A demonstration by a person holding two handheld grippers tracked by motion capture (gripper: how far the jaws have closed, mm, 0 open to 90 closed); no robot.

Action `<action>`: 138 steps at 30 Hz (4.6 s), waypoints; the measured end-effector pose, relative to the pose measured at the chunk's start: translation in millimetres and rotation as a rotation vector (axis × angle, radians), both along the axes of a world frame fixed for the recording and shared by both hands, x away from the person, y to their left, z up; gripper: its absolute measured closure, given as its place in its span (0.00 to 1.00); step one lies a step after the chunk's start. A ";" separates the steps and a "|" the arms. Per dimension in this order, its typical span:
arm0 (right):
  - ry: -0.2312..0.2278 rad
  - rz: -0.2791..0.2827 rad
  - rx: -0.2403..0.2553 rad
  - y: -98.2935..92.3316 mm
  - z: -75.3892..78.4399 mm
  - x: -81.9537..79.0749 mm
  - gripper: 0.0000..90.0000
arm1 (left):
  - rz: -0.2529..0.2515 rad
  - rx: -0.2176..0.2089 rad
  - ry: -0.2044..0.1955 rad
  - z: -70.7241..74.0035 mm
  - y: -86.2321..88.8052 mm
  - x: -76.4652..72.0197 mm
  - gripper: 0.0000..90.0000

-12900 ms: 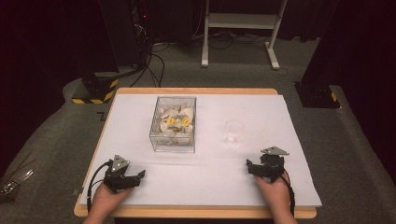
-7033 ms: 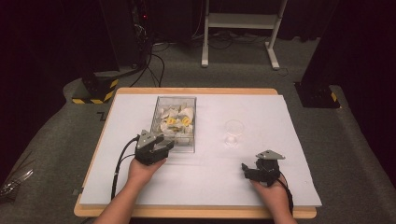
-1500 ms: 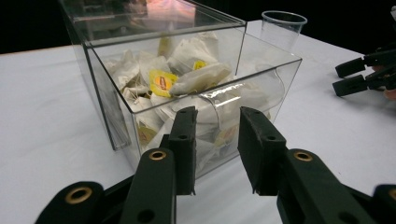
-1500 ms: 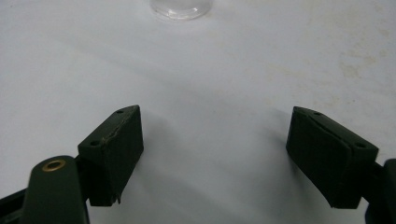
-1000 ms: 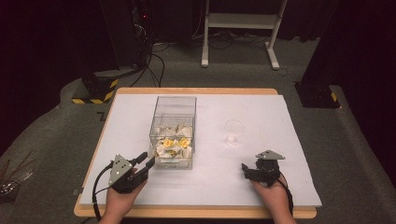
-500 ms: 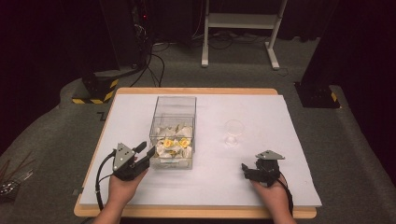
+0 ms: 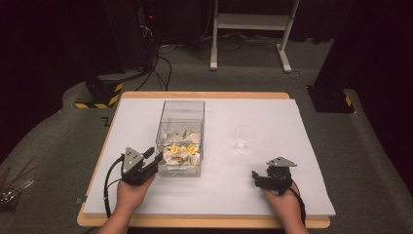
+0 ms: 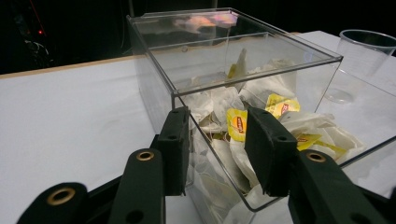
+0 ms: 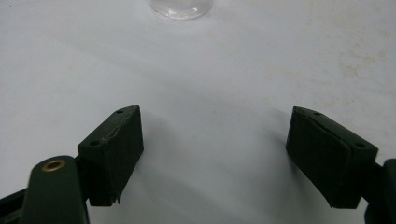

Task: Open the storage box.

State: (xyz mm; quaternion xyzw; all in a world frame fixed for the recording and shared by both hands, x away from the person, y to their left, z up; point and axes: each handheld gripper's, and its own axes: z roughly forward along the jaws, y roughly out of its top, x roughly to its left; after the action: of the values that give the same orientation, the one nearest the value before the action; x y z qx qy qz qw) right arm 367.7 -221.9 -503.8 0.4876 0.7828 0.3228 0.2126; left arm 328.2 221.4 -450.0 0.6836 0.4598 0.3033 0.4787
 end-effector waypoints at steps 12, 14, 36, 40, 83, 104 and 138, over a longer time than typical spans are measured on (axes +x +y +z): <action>0.000 0.000 0.000 0.0 0.0 0.0 0.21 | 0.012 -0.018 0.024 -8.0 -3.0 4.9 0.70; 0.000 0.000 0.000 0.0 0.0 0.0 0.21 | 0.013 -0.016 0.019 -7.8 -2.9 6.0 0.70; -0.001 0.000 0.000 -0.1 0.0 0.0 0.21 | 0.022 -0.020 0.032 -10.4 -0.9 -4.8 0.81; -0.001 0.000 0.000 -0.1 0.0 0.0 0.21 | 0.019 -0.015 0.035 -10.5 0.0 -9.8 0.82; 0.003 0.000 0.003 -0.1 0.1 0.1 0.21 | 0.004 0.014 0.054 -8.3 -1.8 -52.4 0.83; 0.002 -0.001 0.003 -0.1 0.1 0.1 0.21 | -0.015 0.016 -0.021 3.2 6.8 -52.4 0.61; -0.103 0.136 0.069 25.9 24.1 -17.2 0.40 | 0.076 0.142 0.175 -53.8 69.6 2.3 0.46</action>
State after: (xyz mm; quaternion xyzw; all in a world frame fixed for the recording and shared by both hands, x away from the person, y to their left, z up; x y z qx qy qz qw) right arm 350.5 -196.0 -479.7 0.4229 0.7908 0.3878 0.2132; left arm 330.5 291.0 -503.8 0.7218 0.5028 0.2920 0.3755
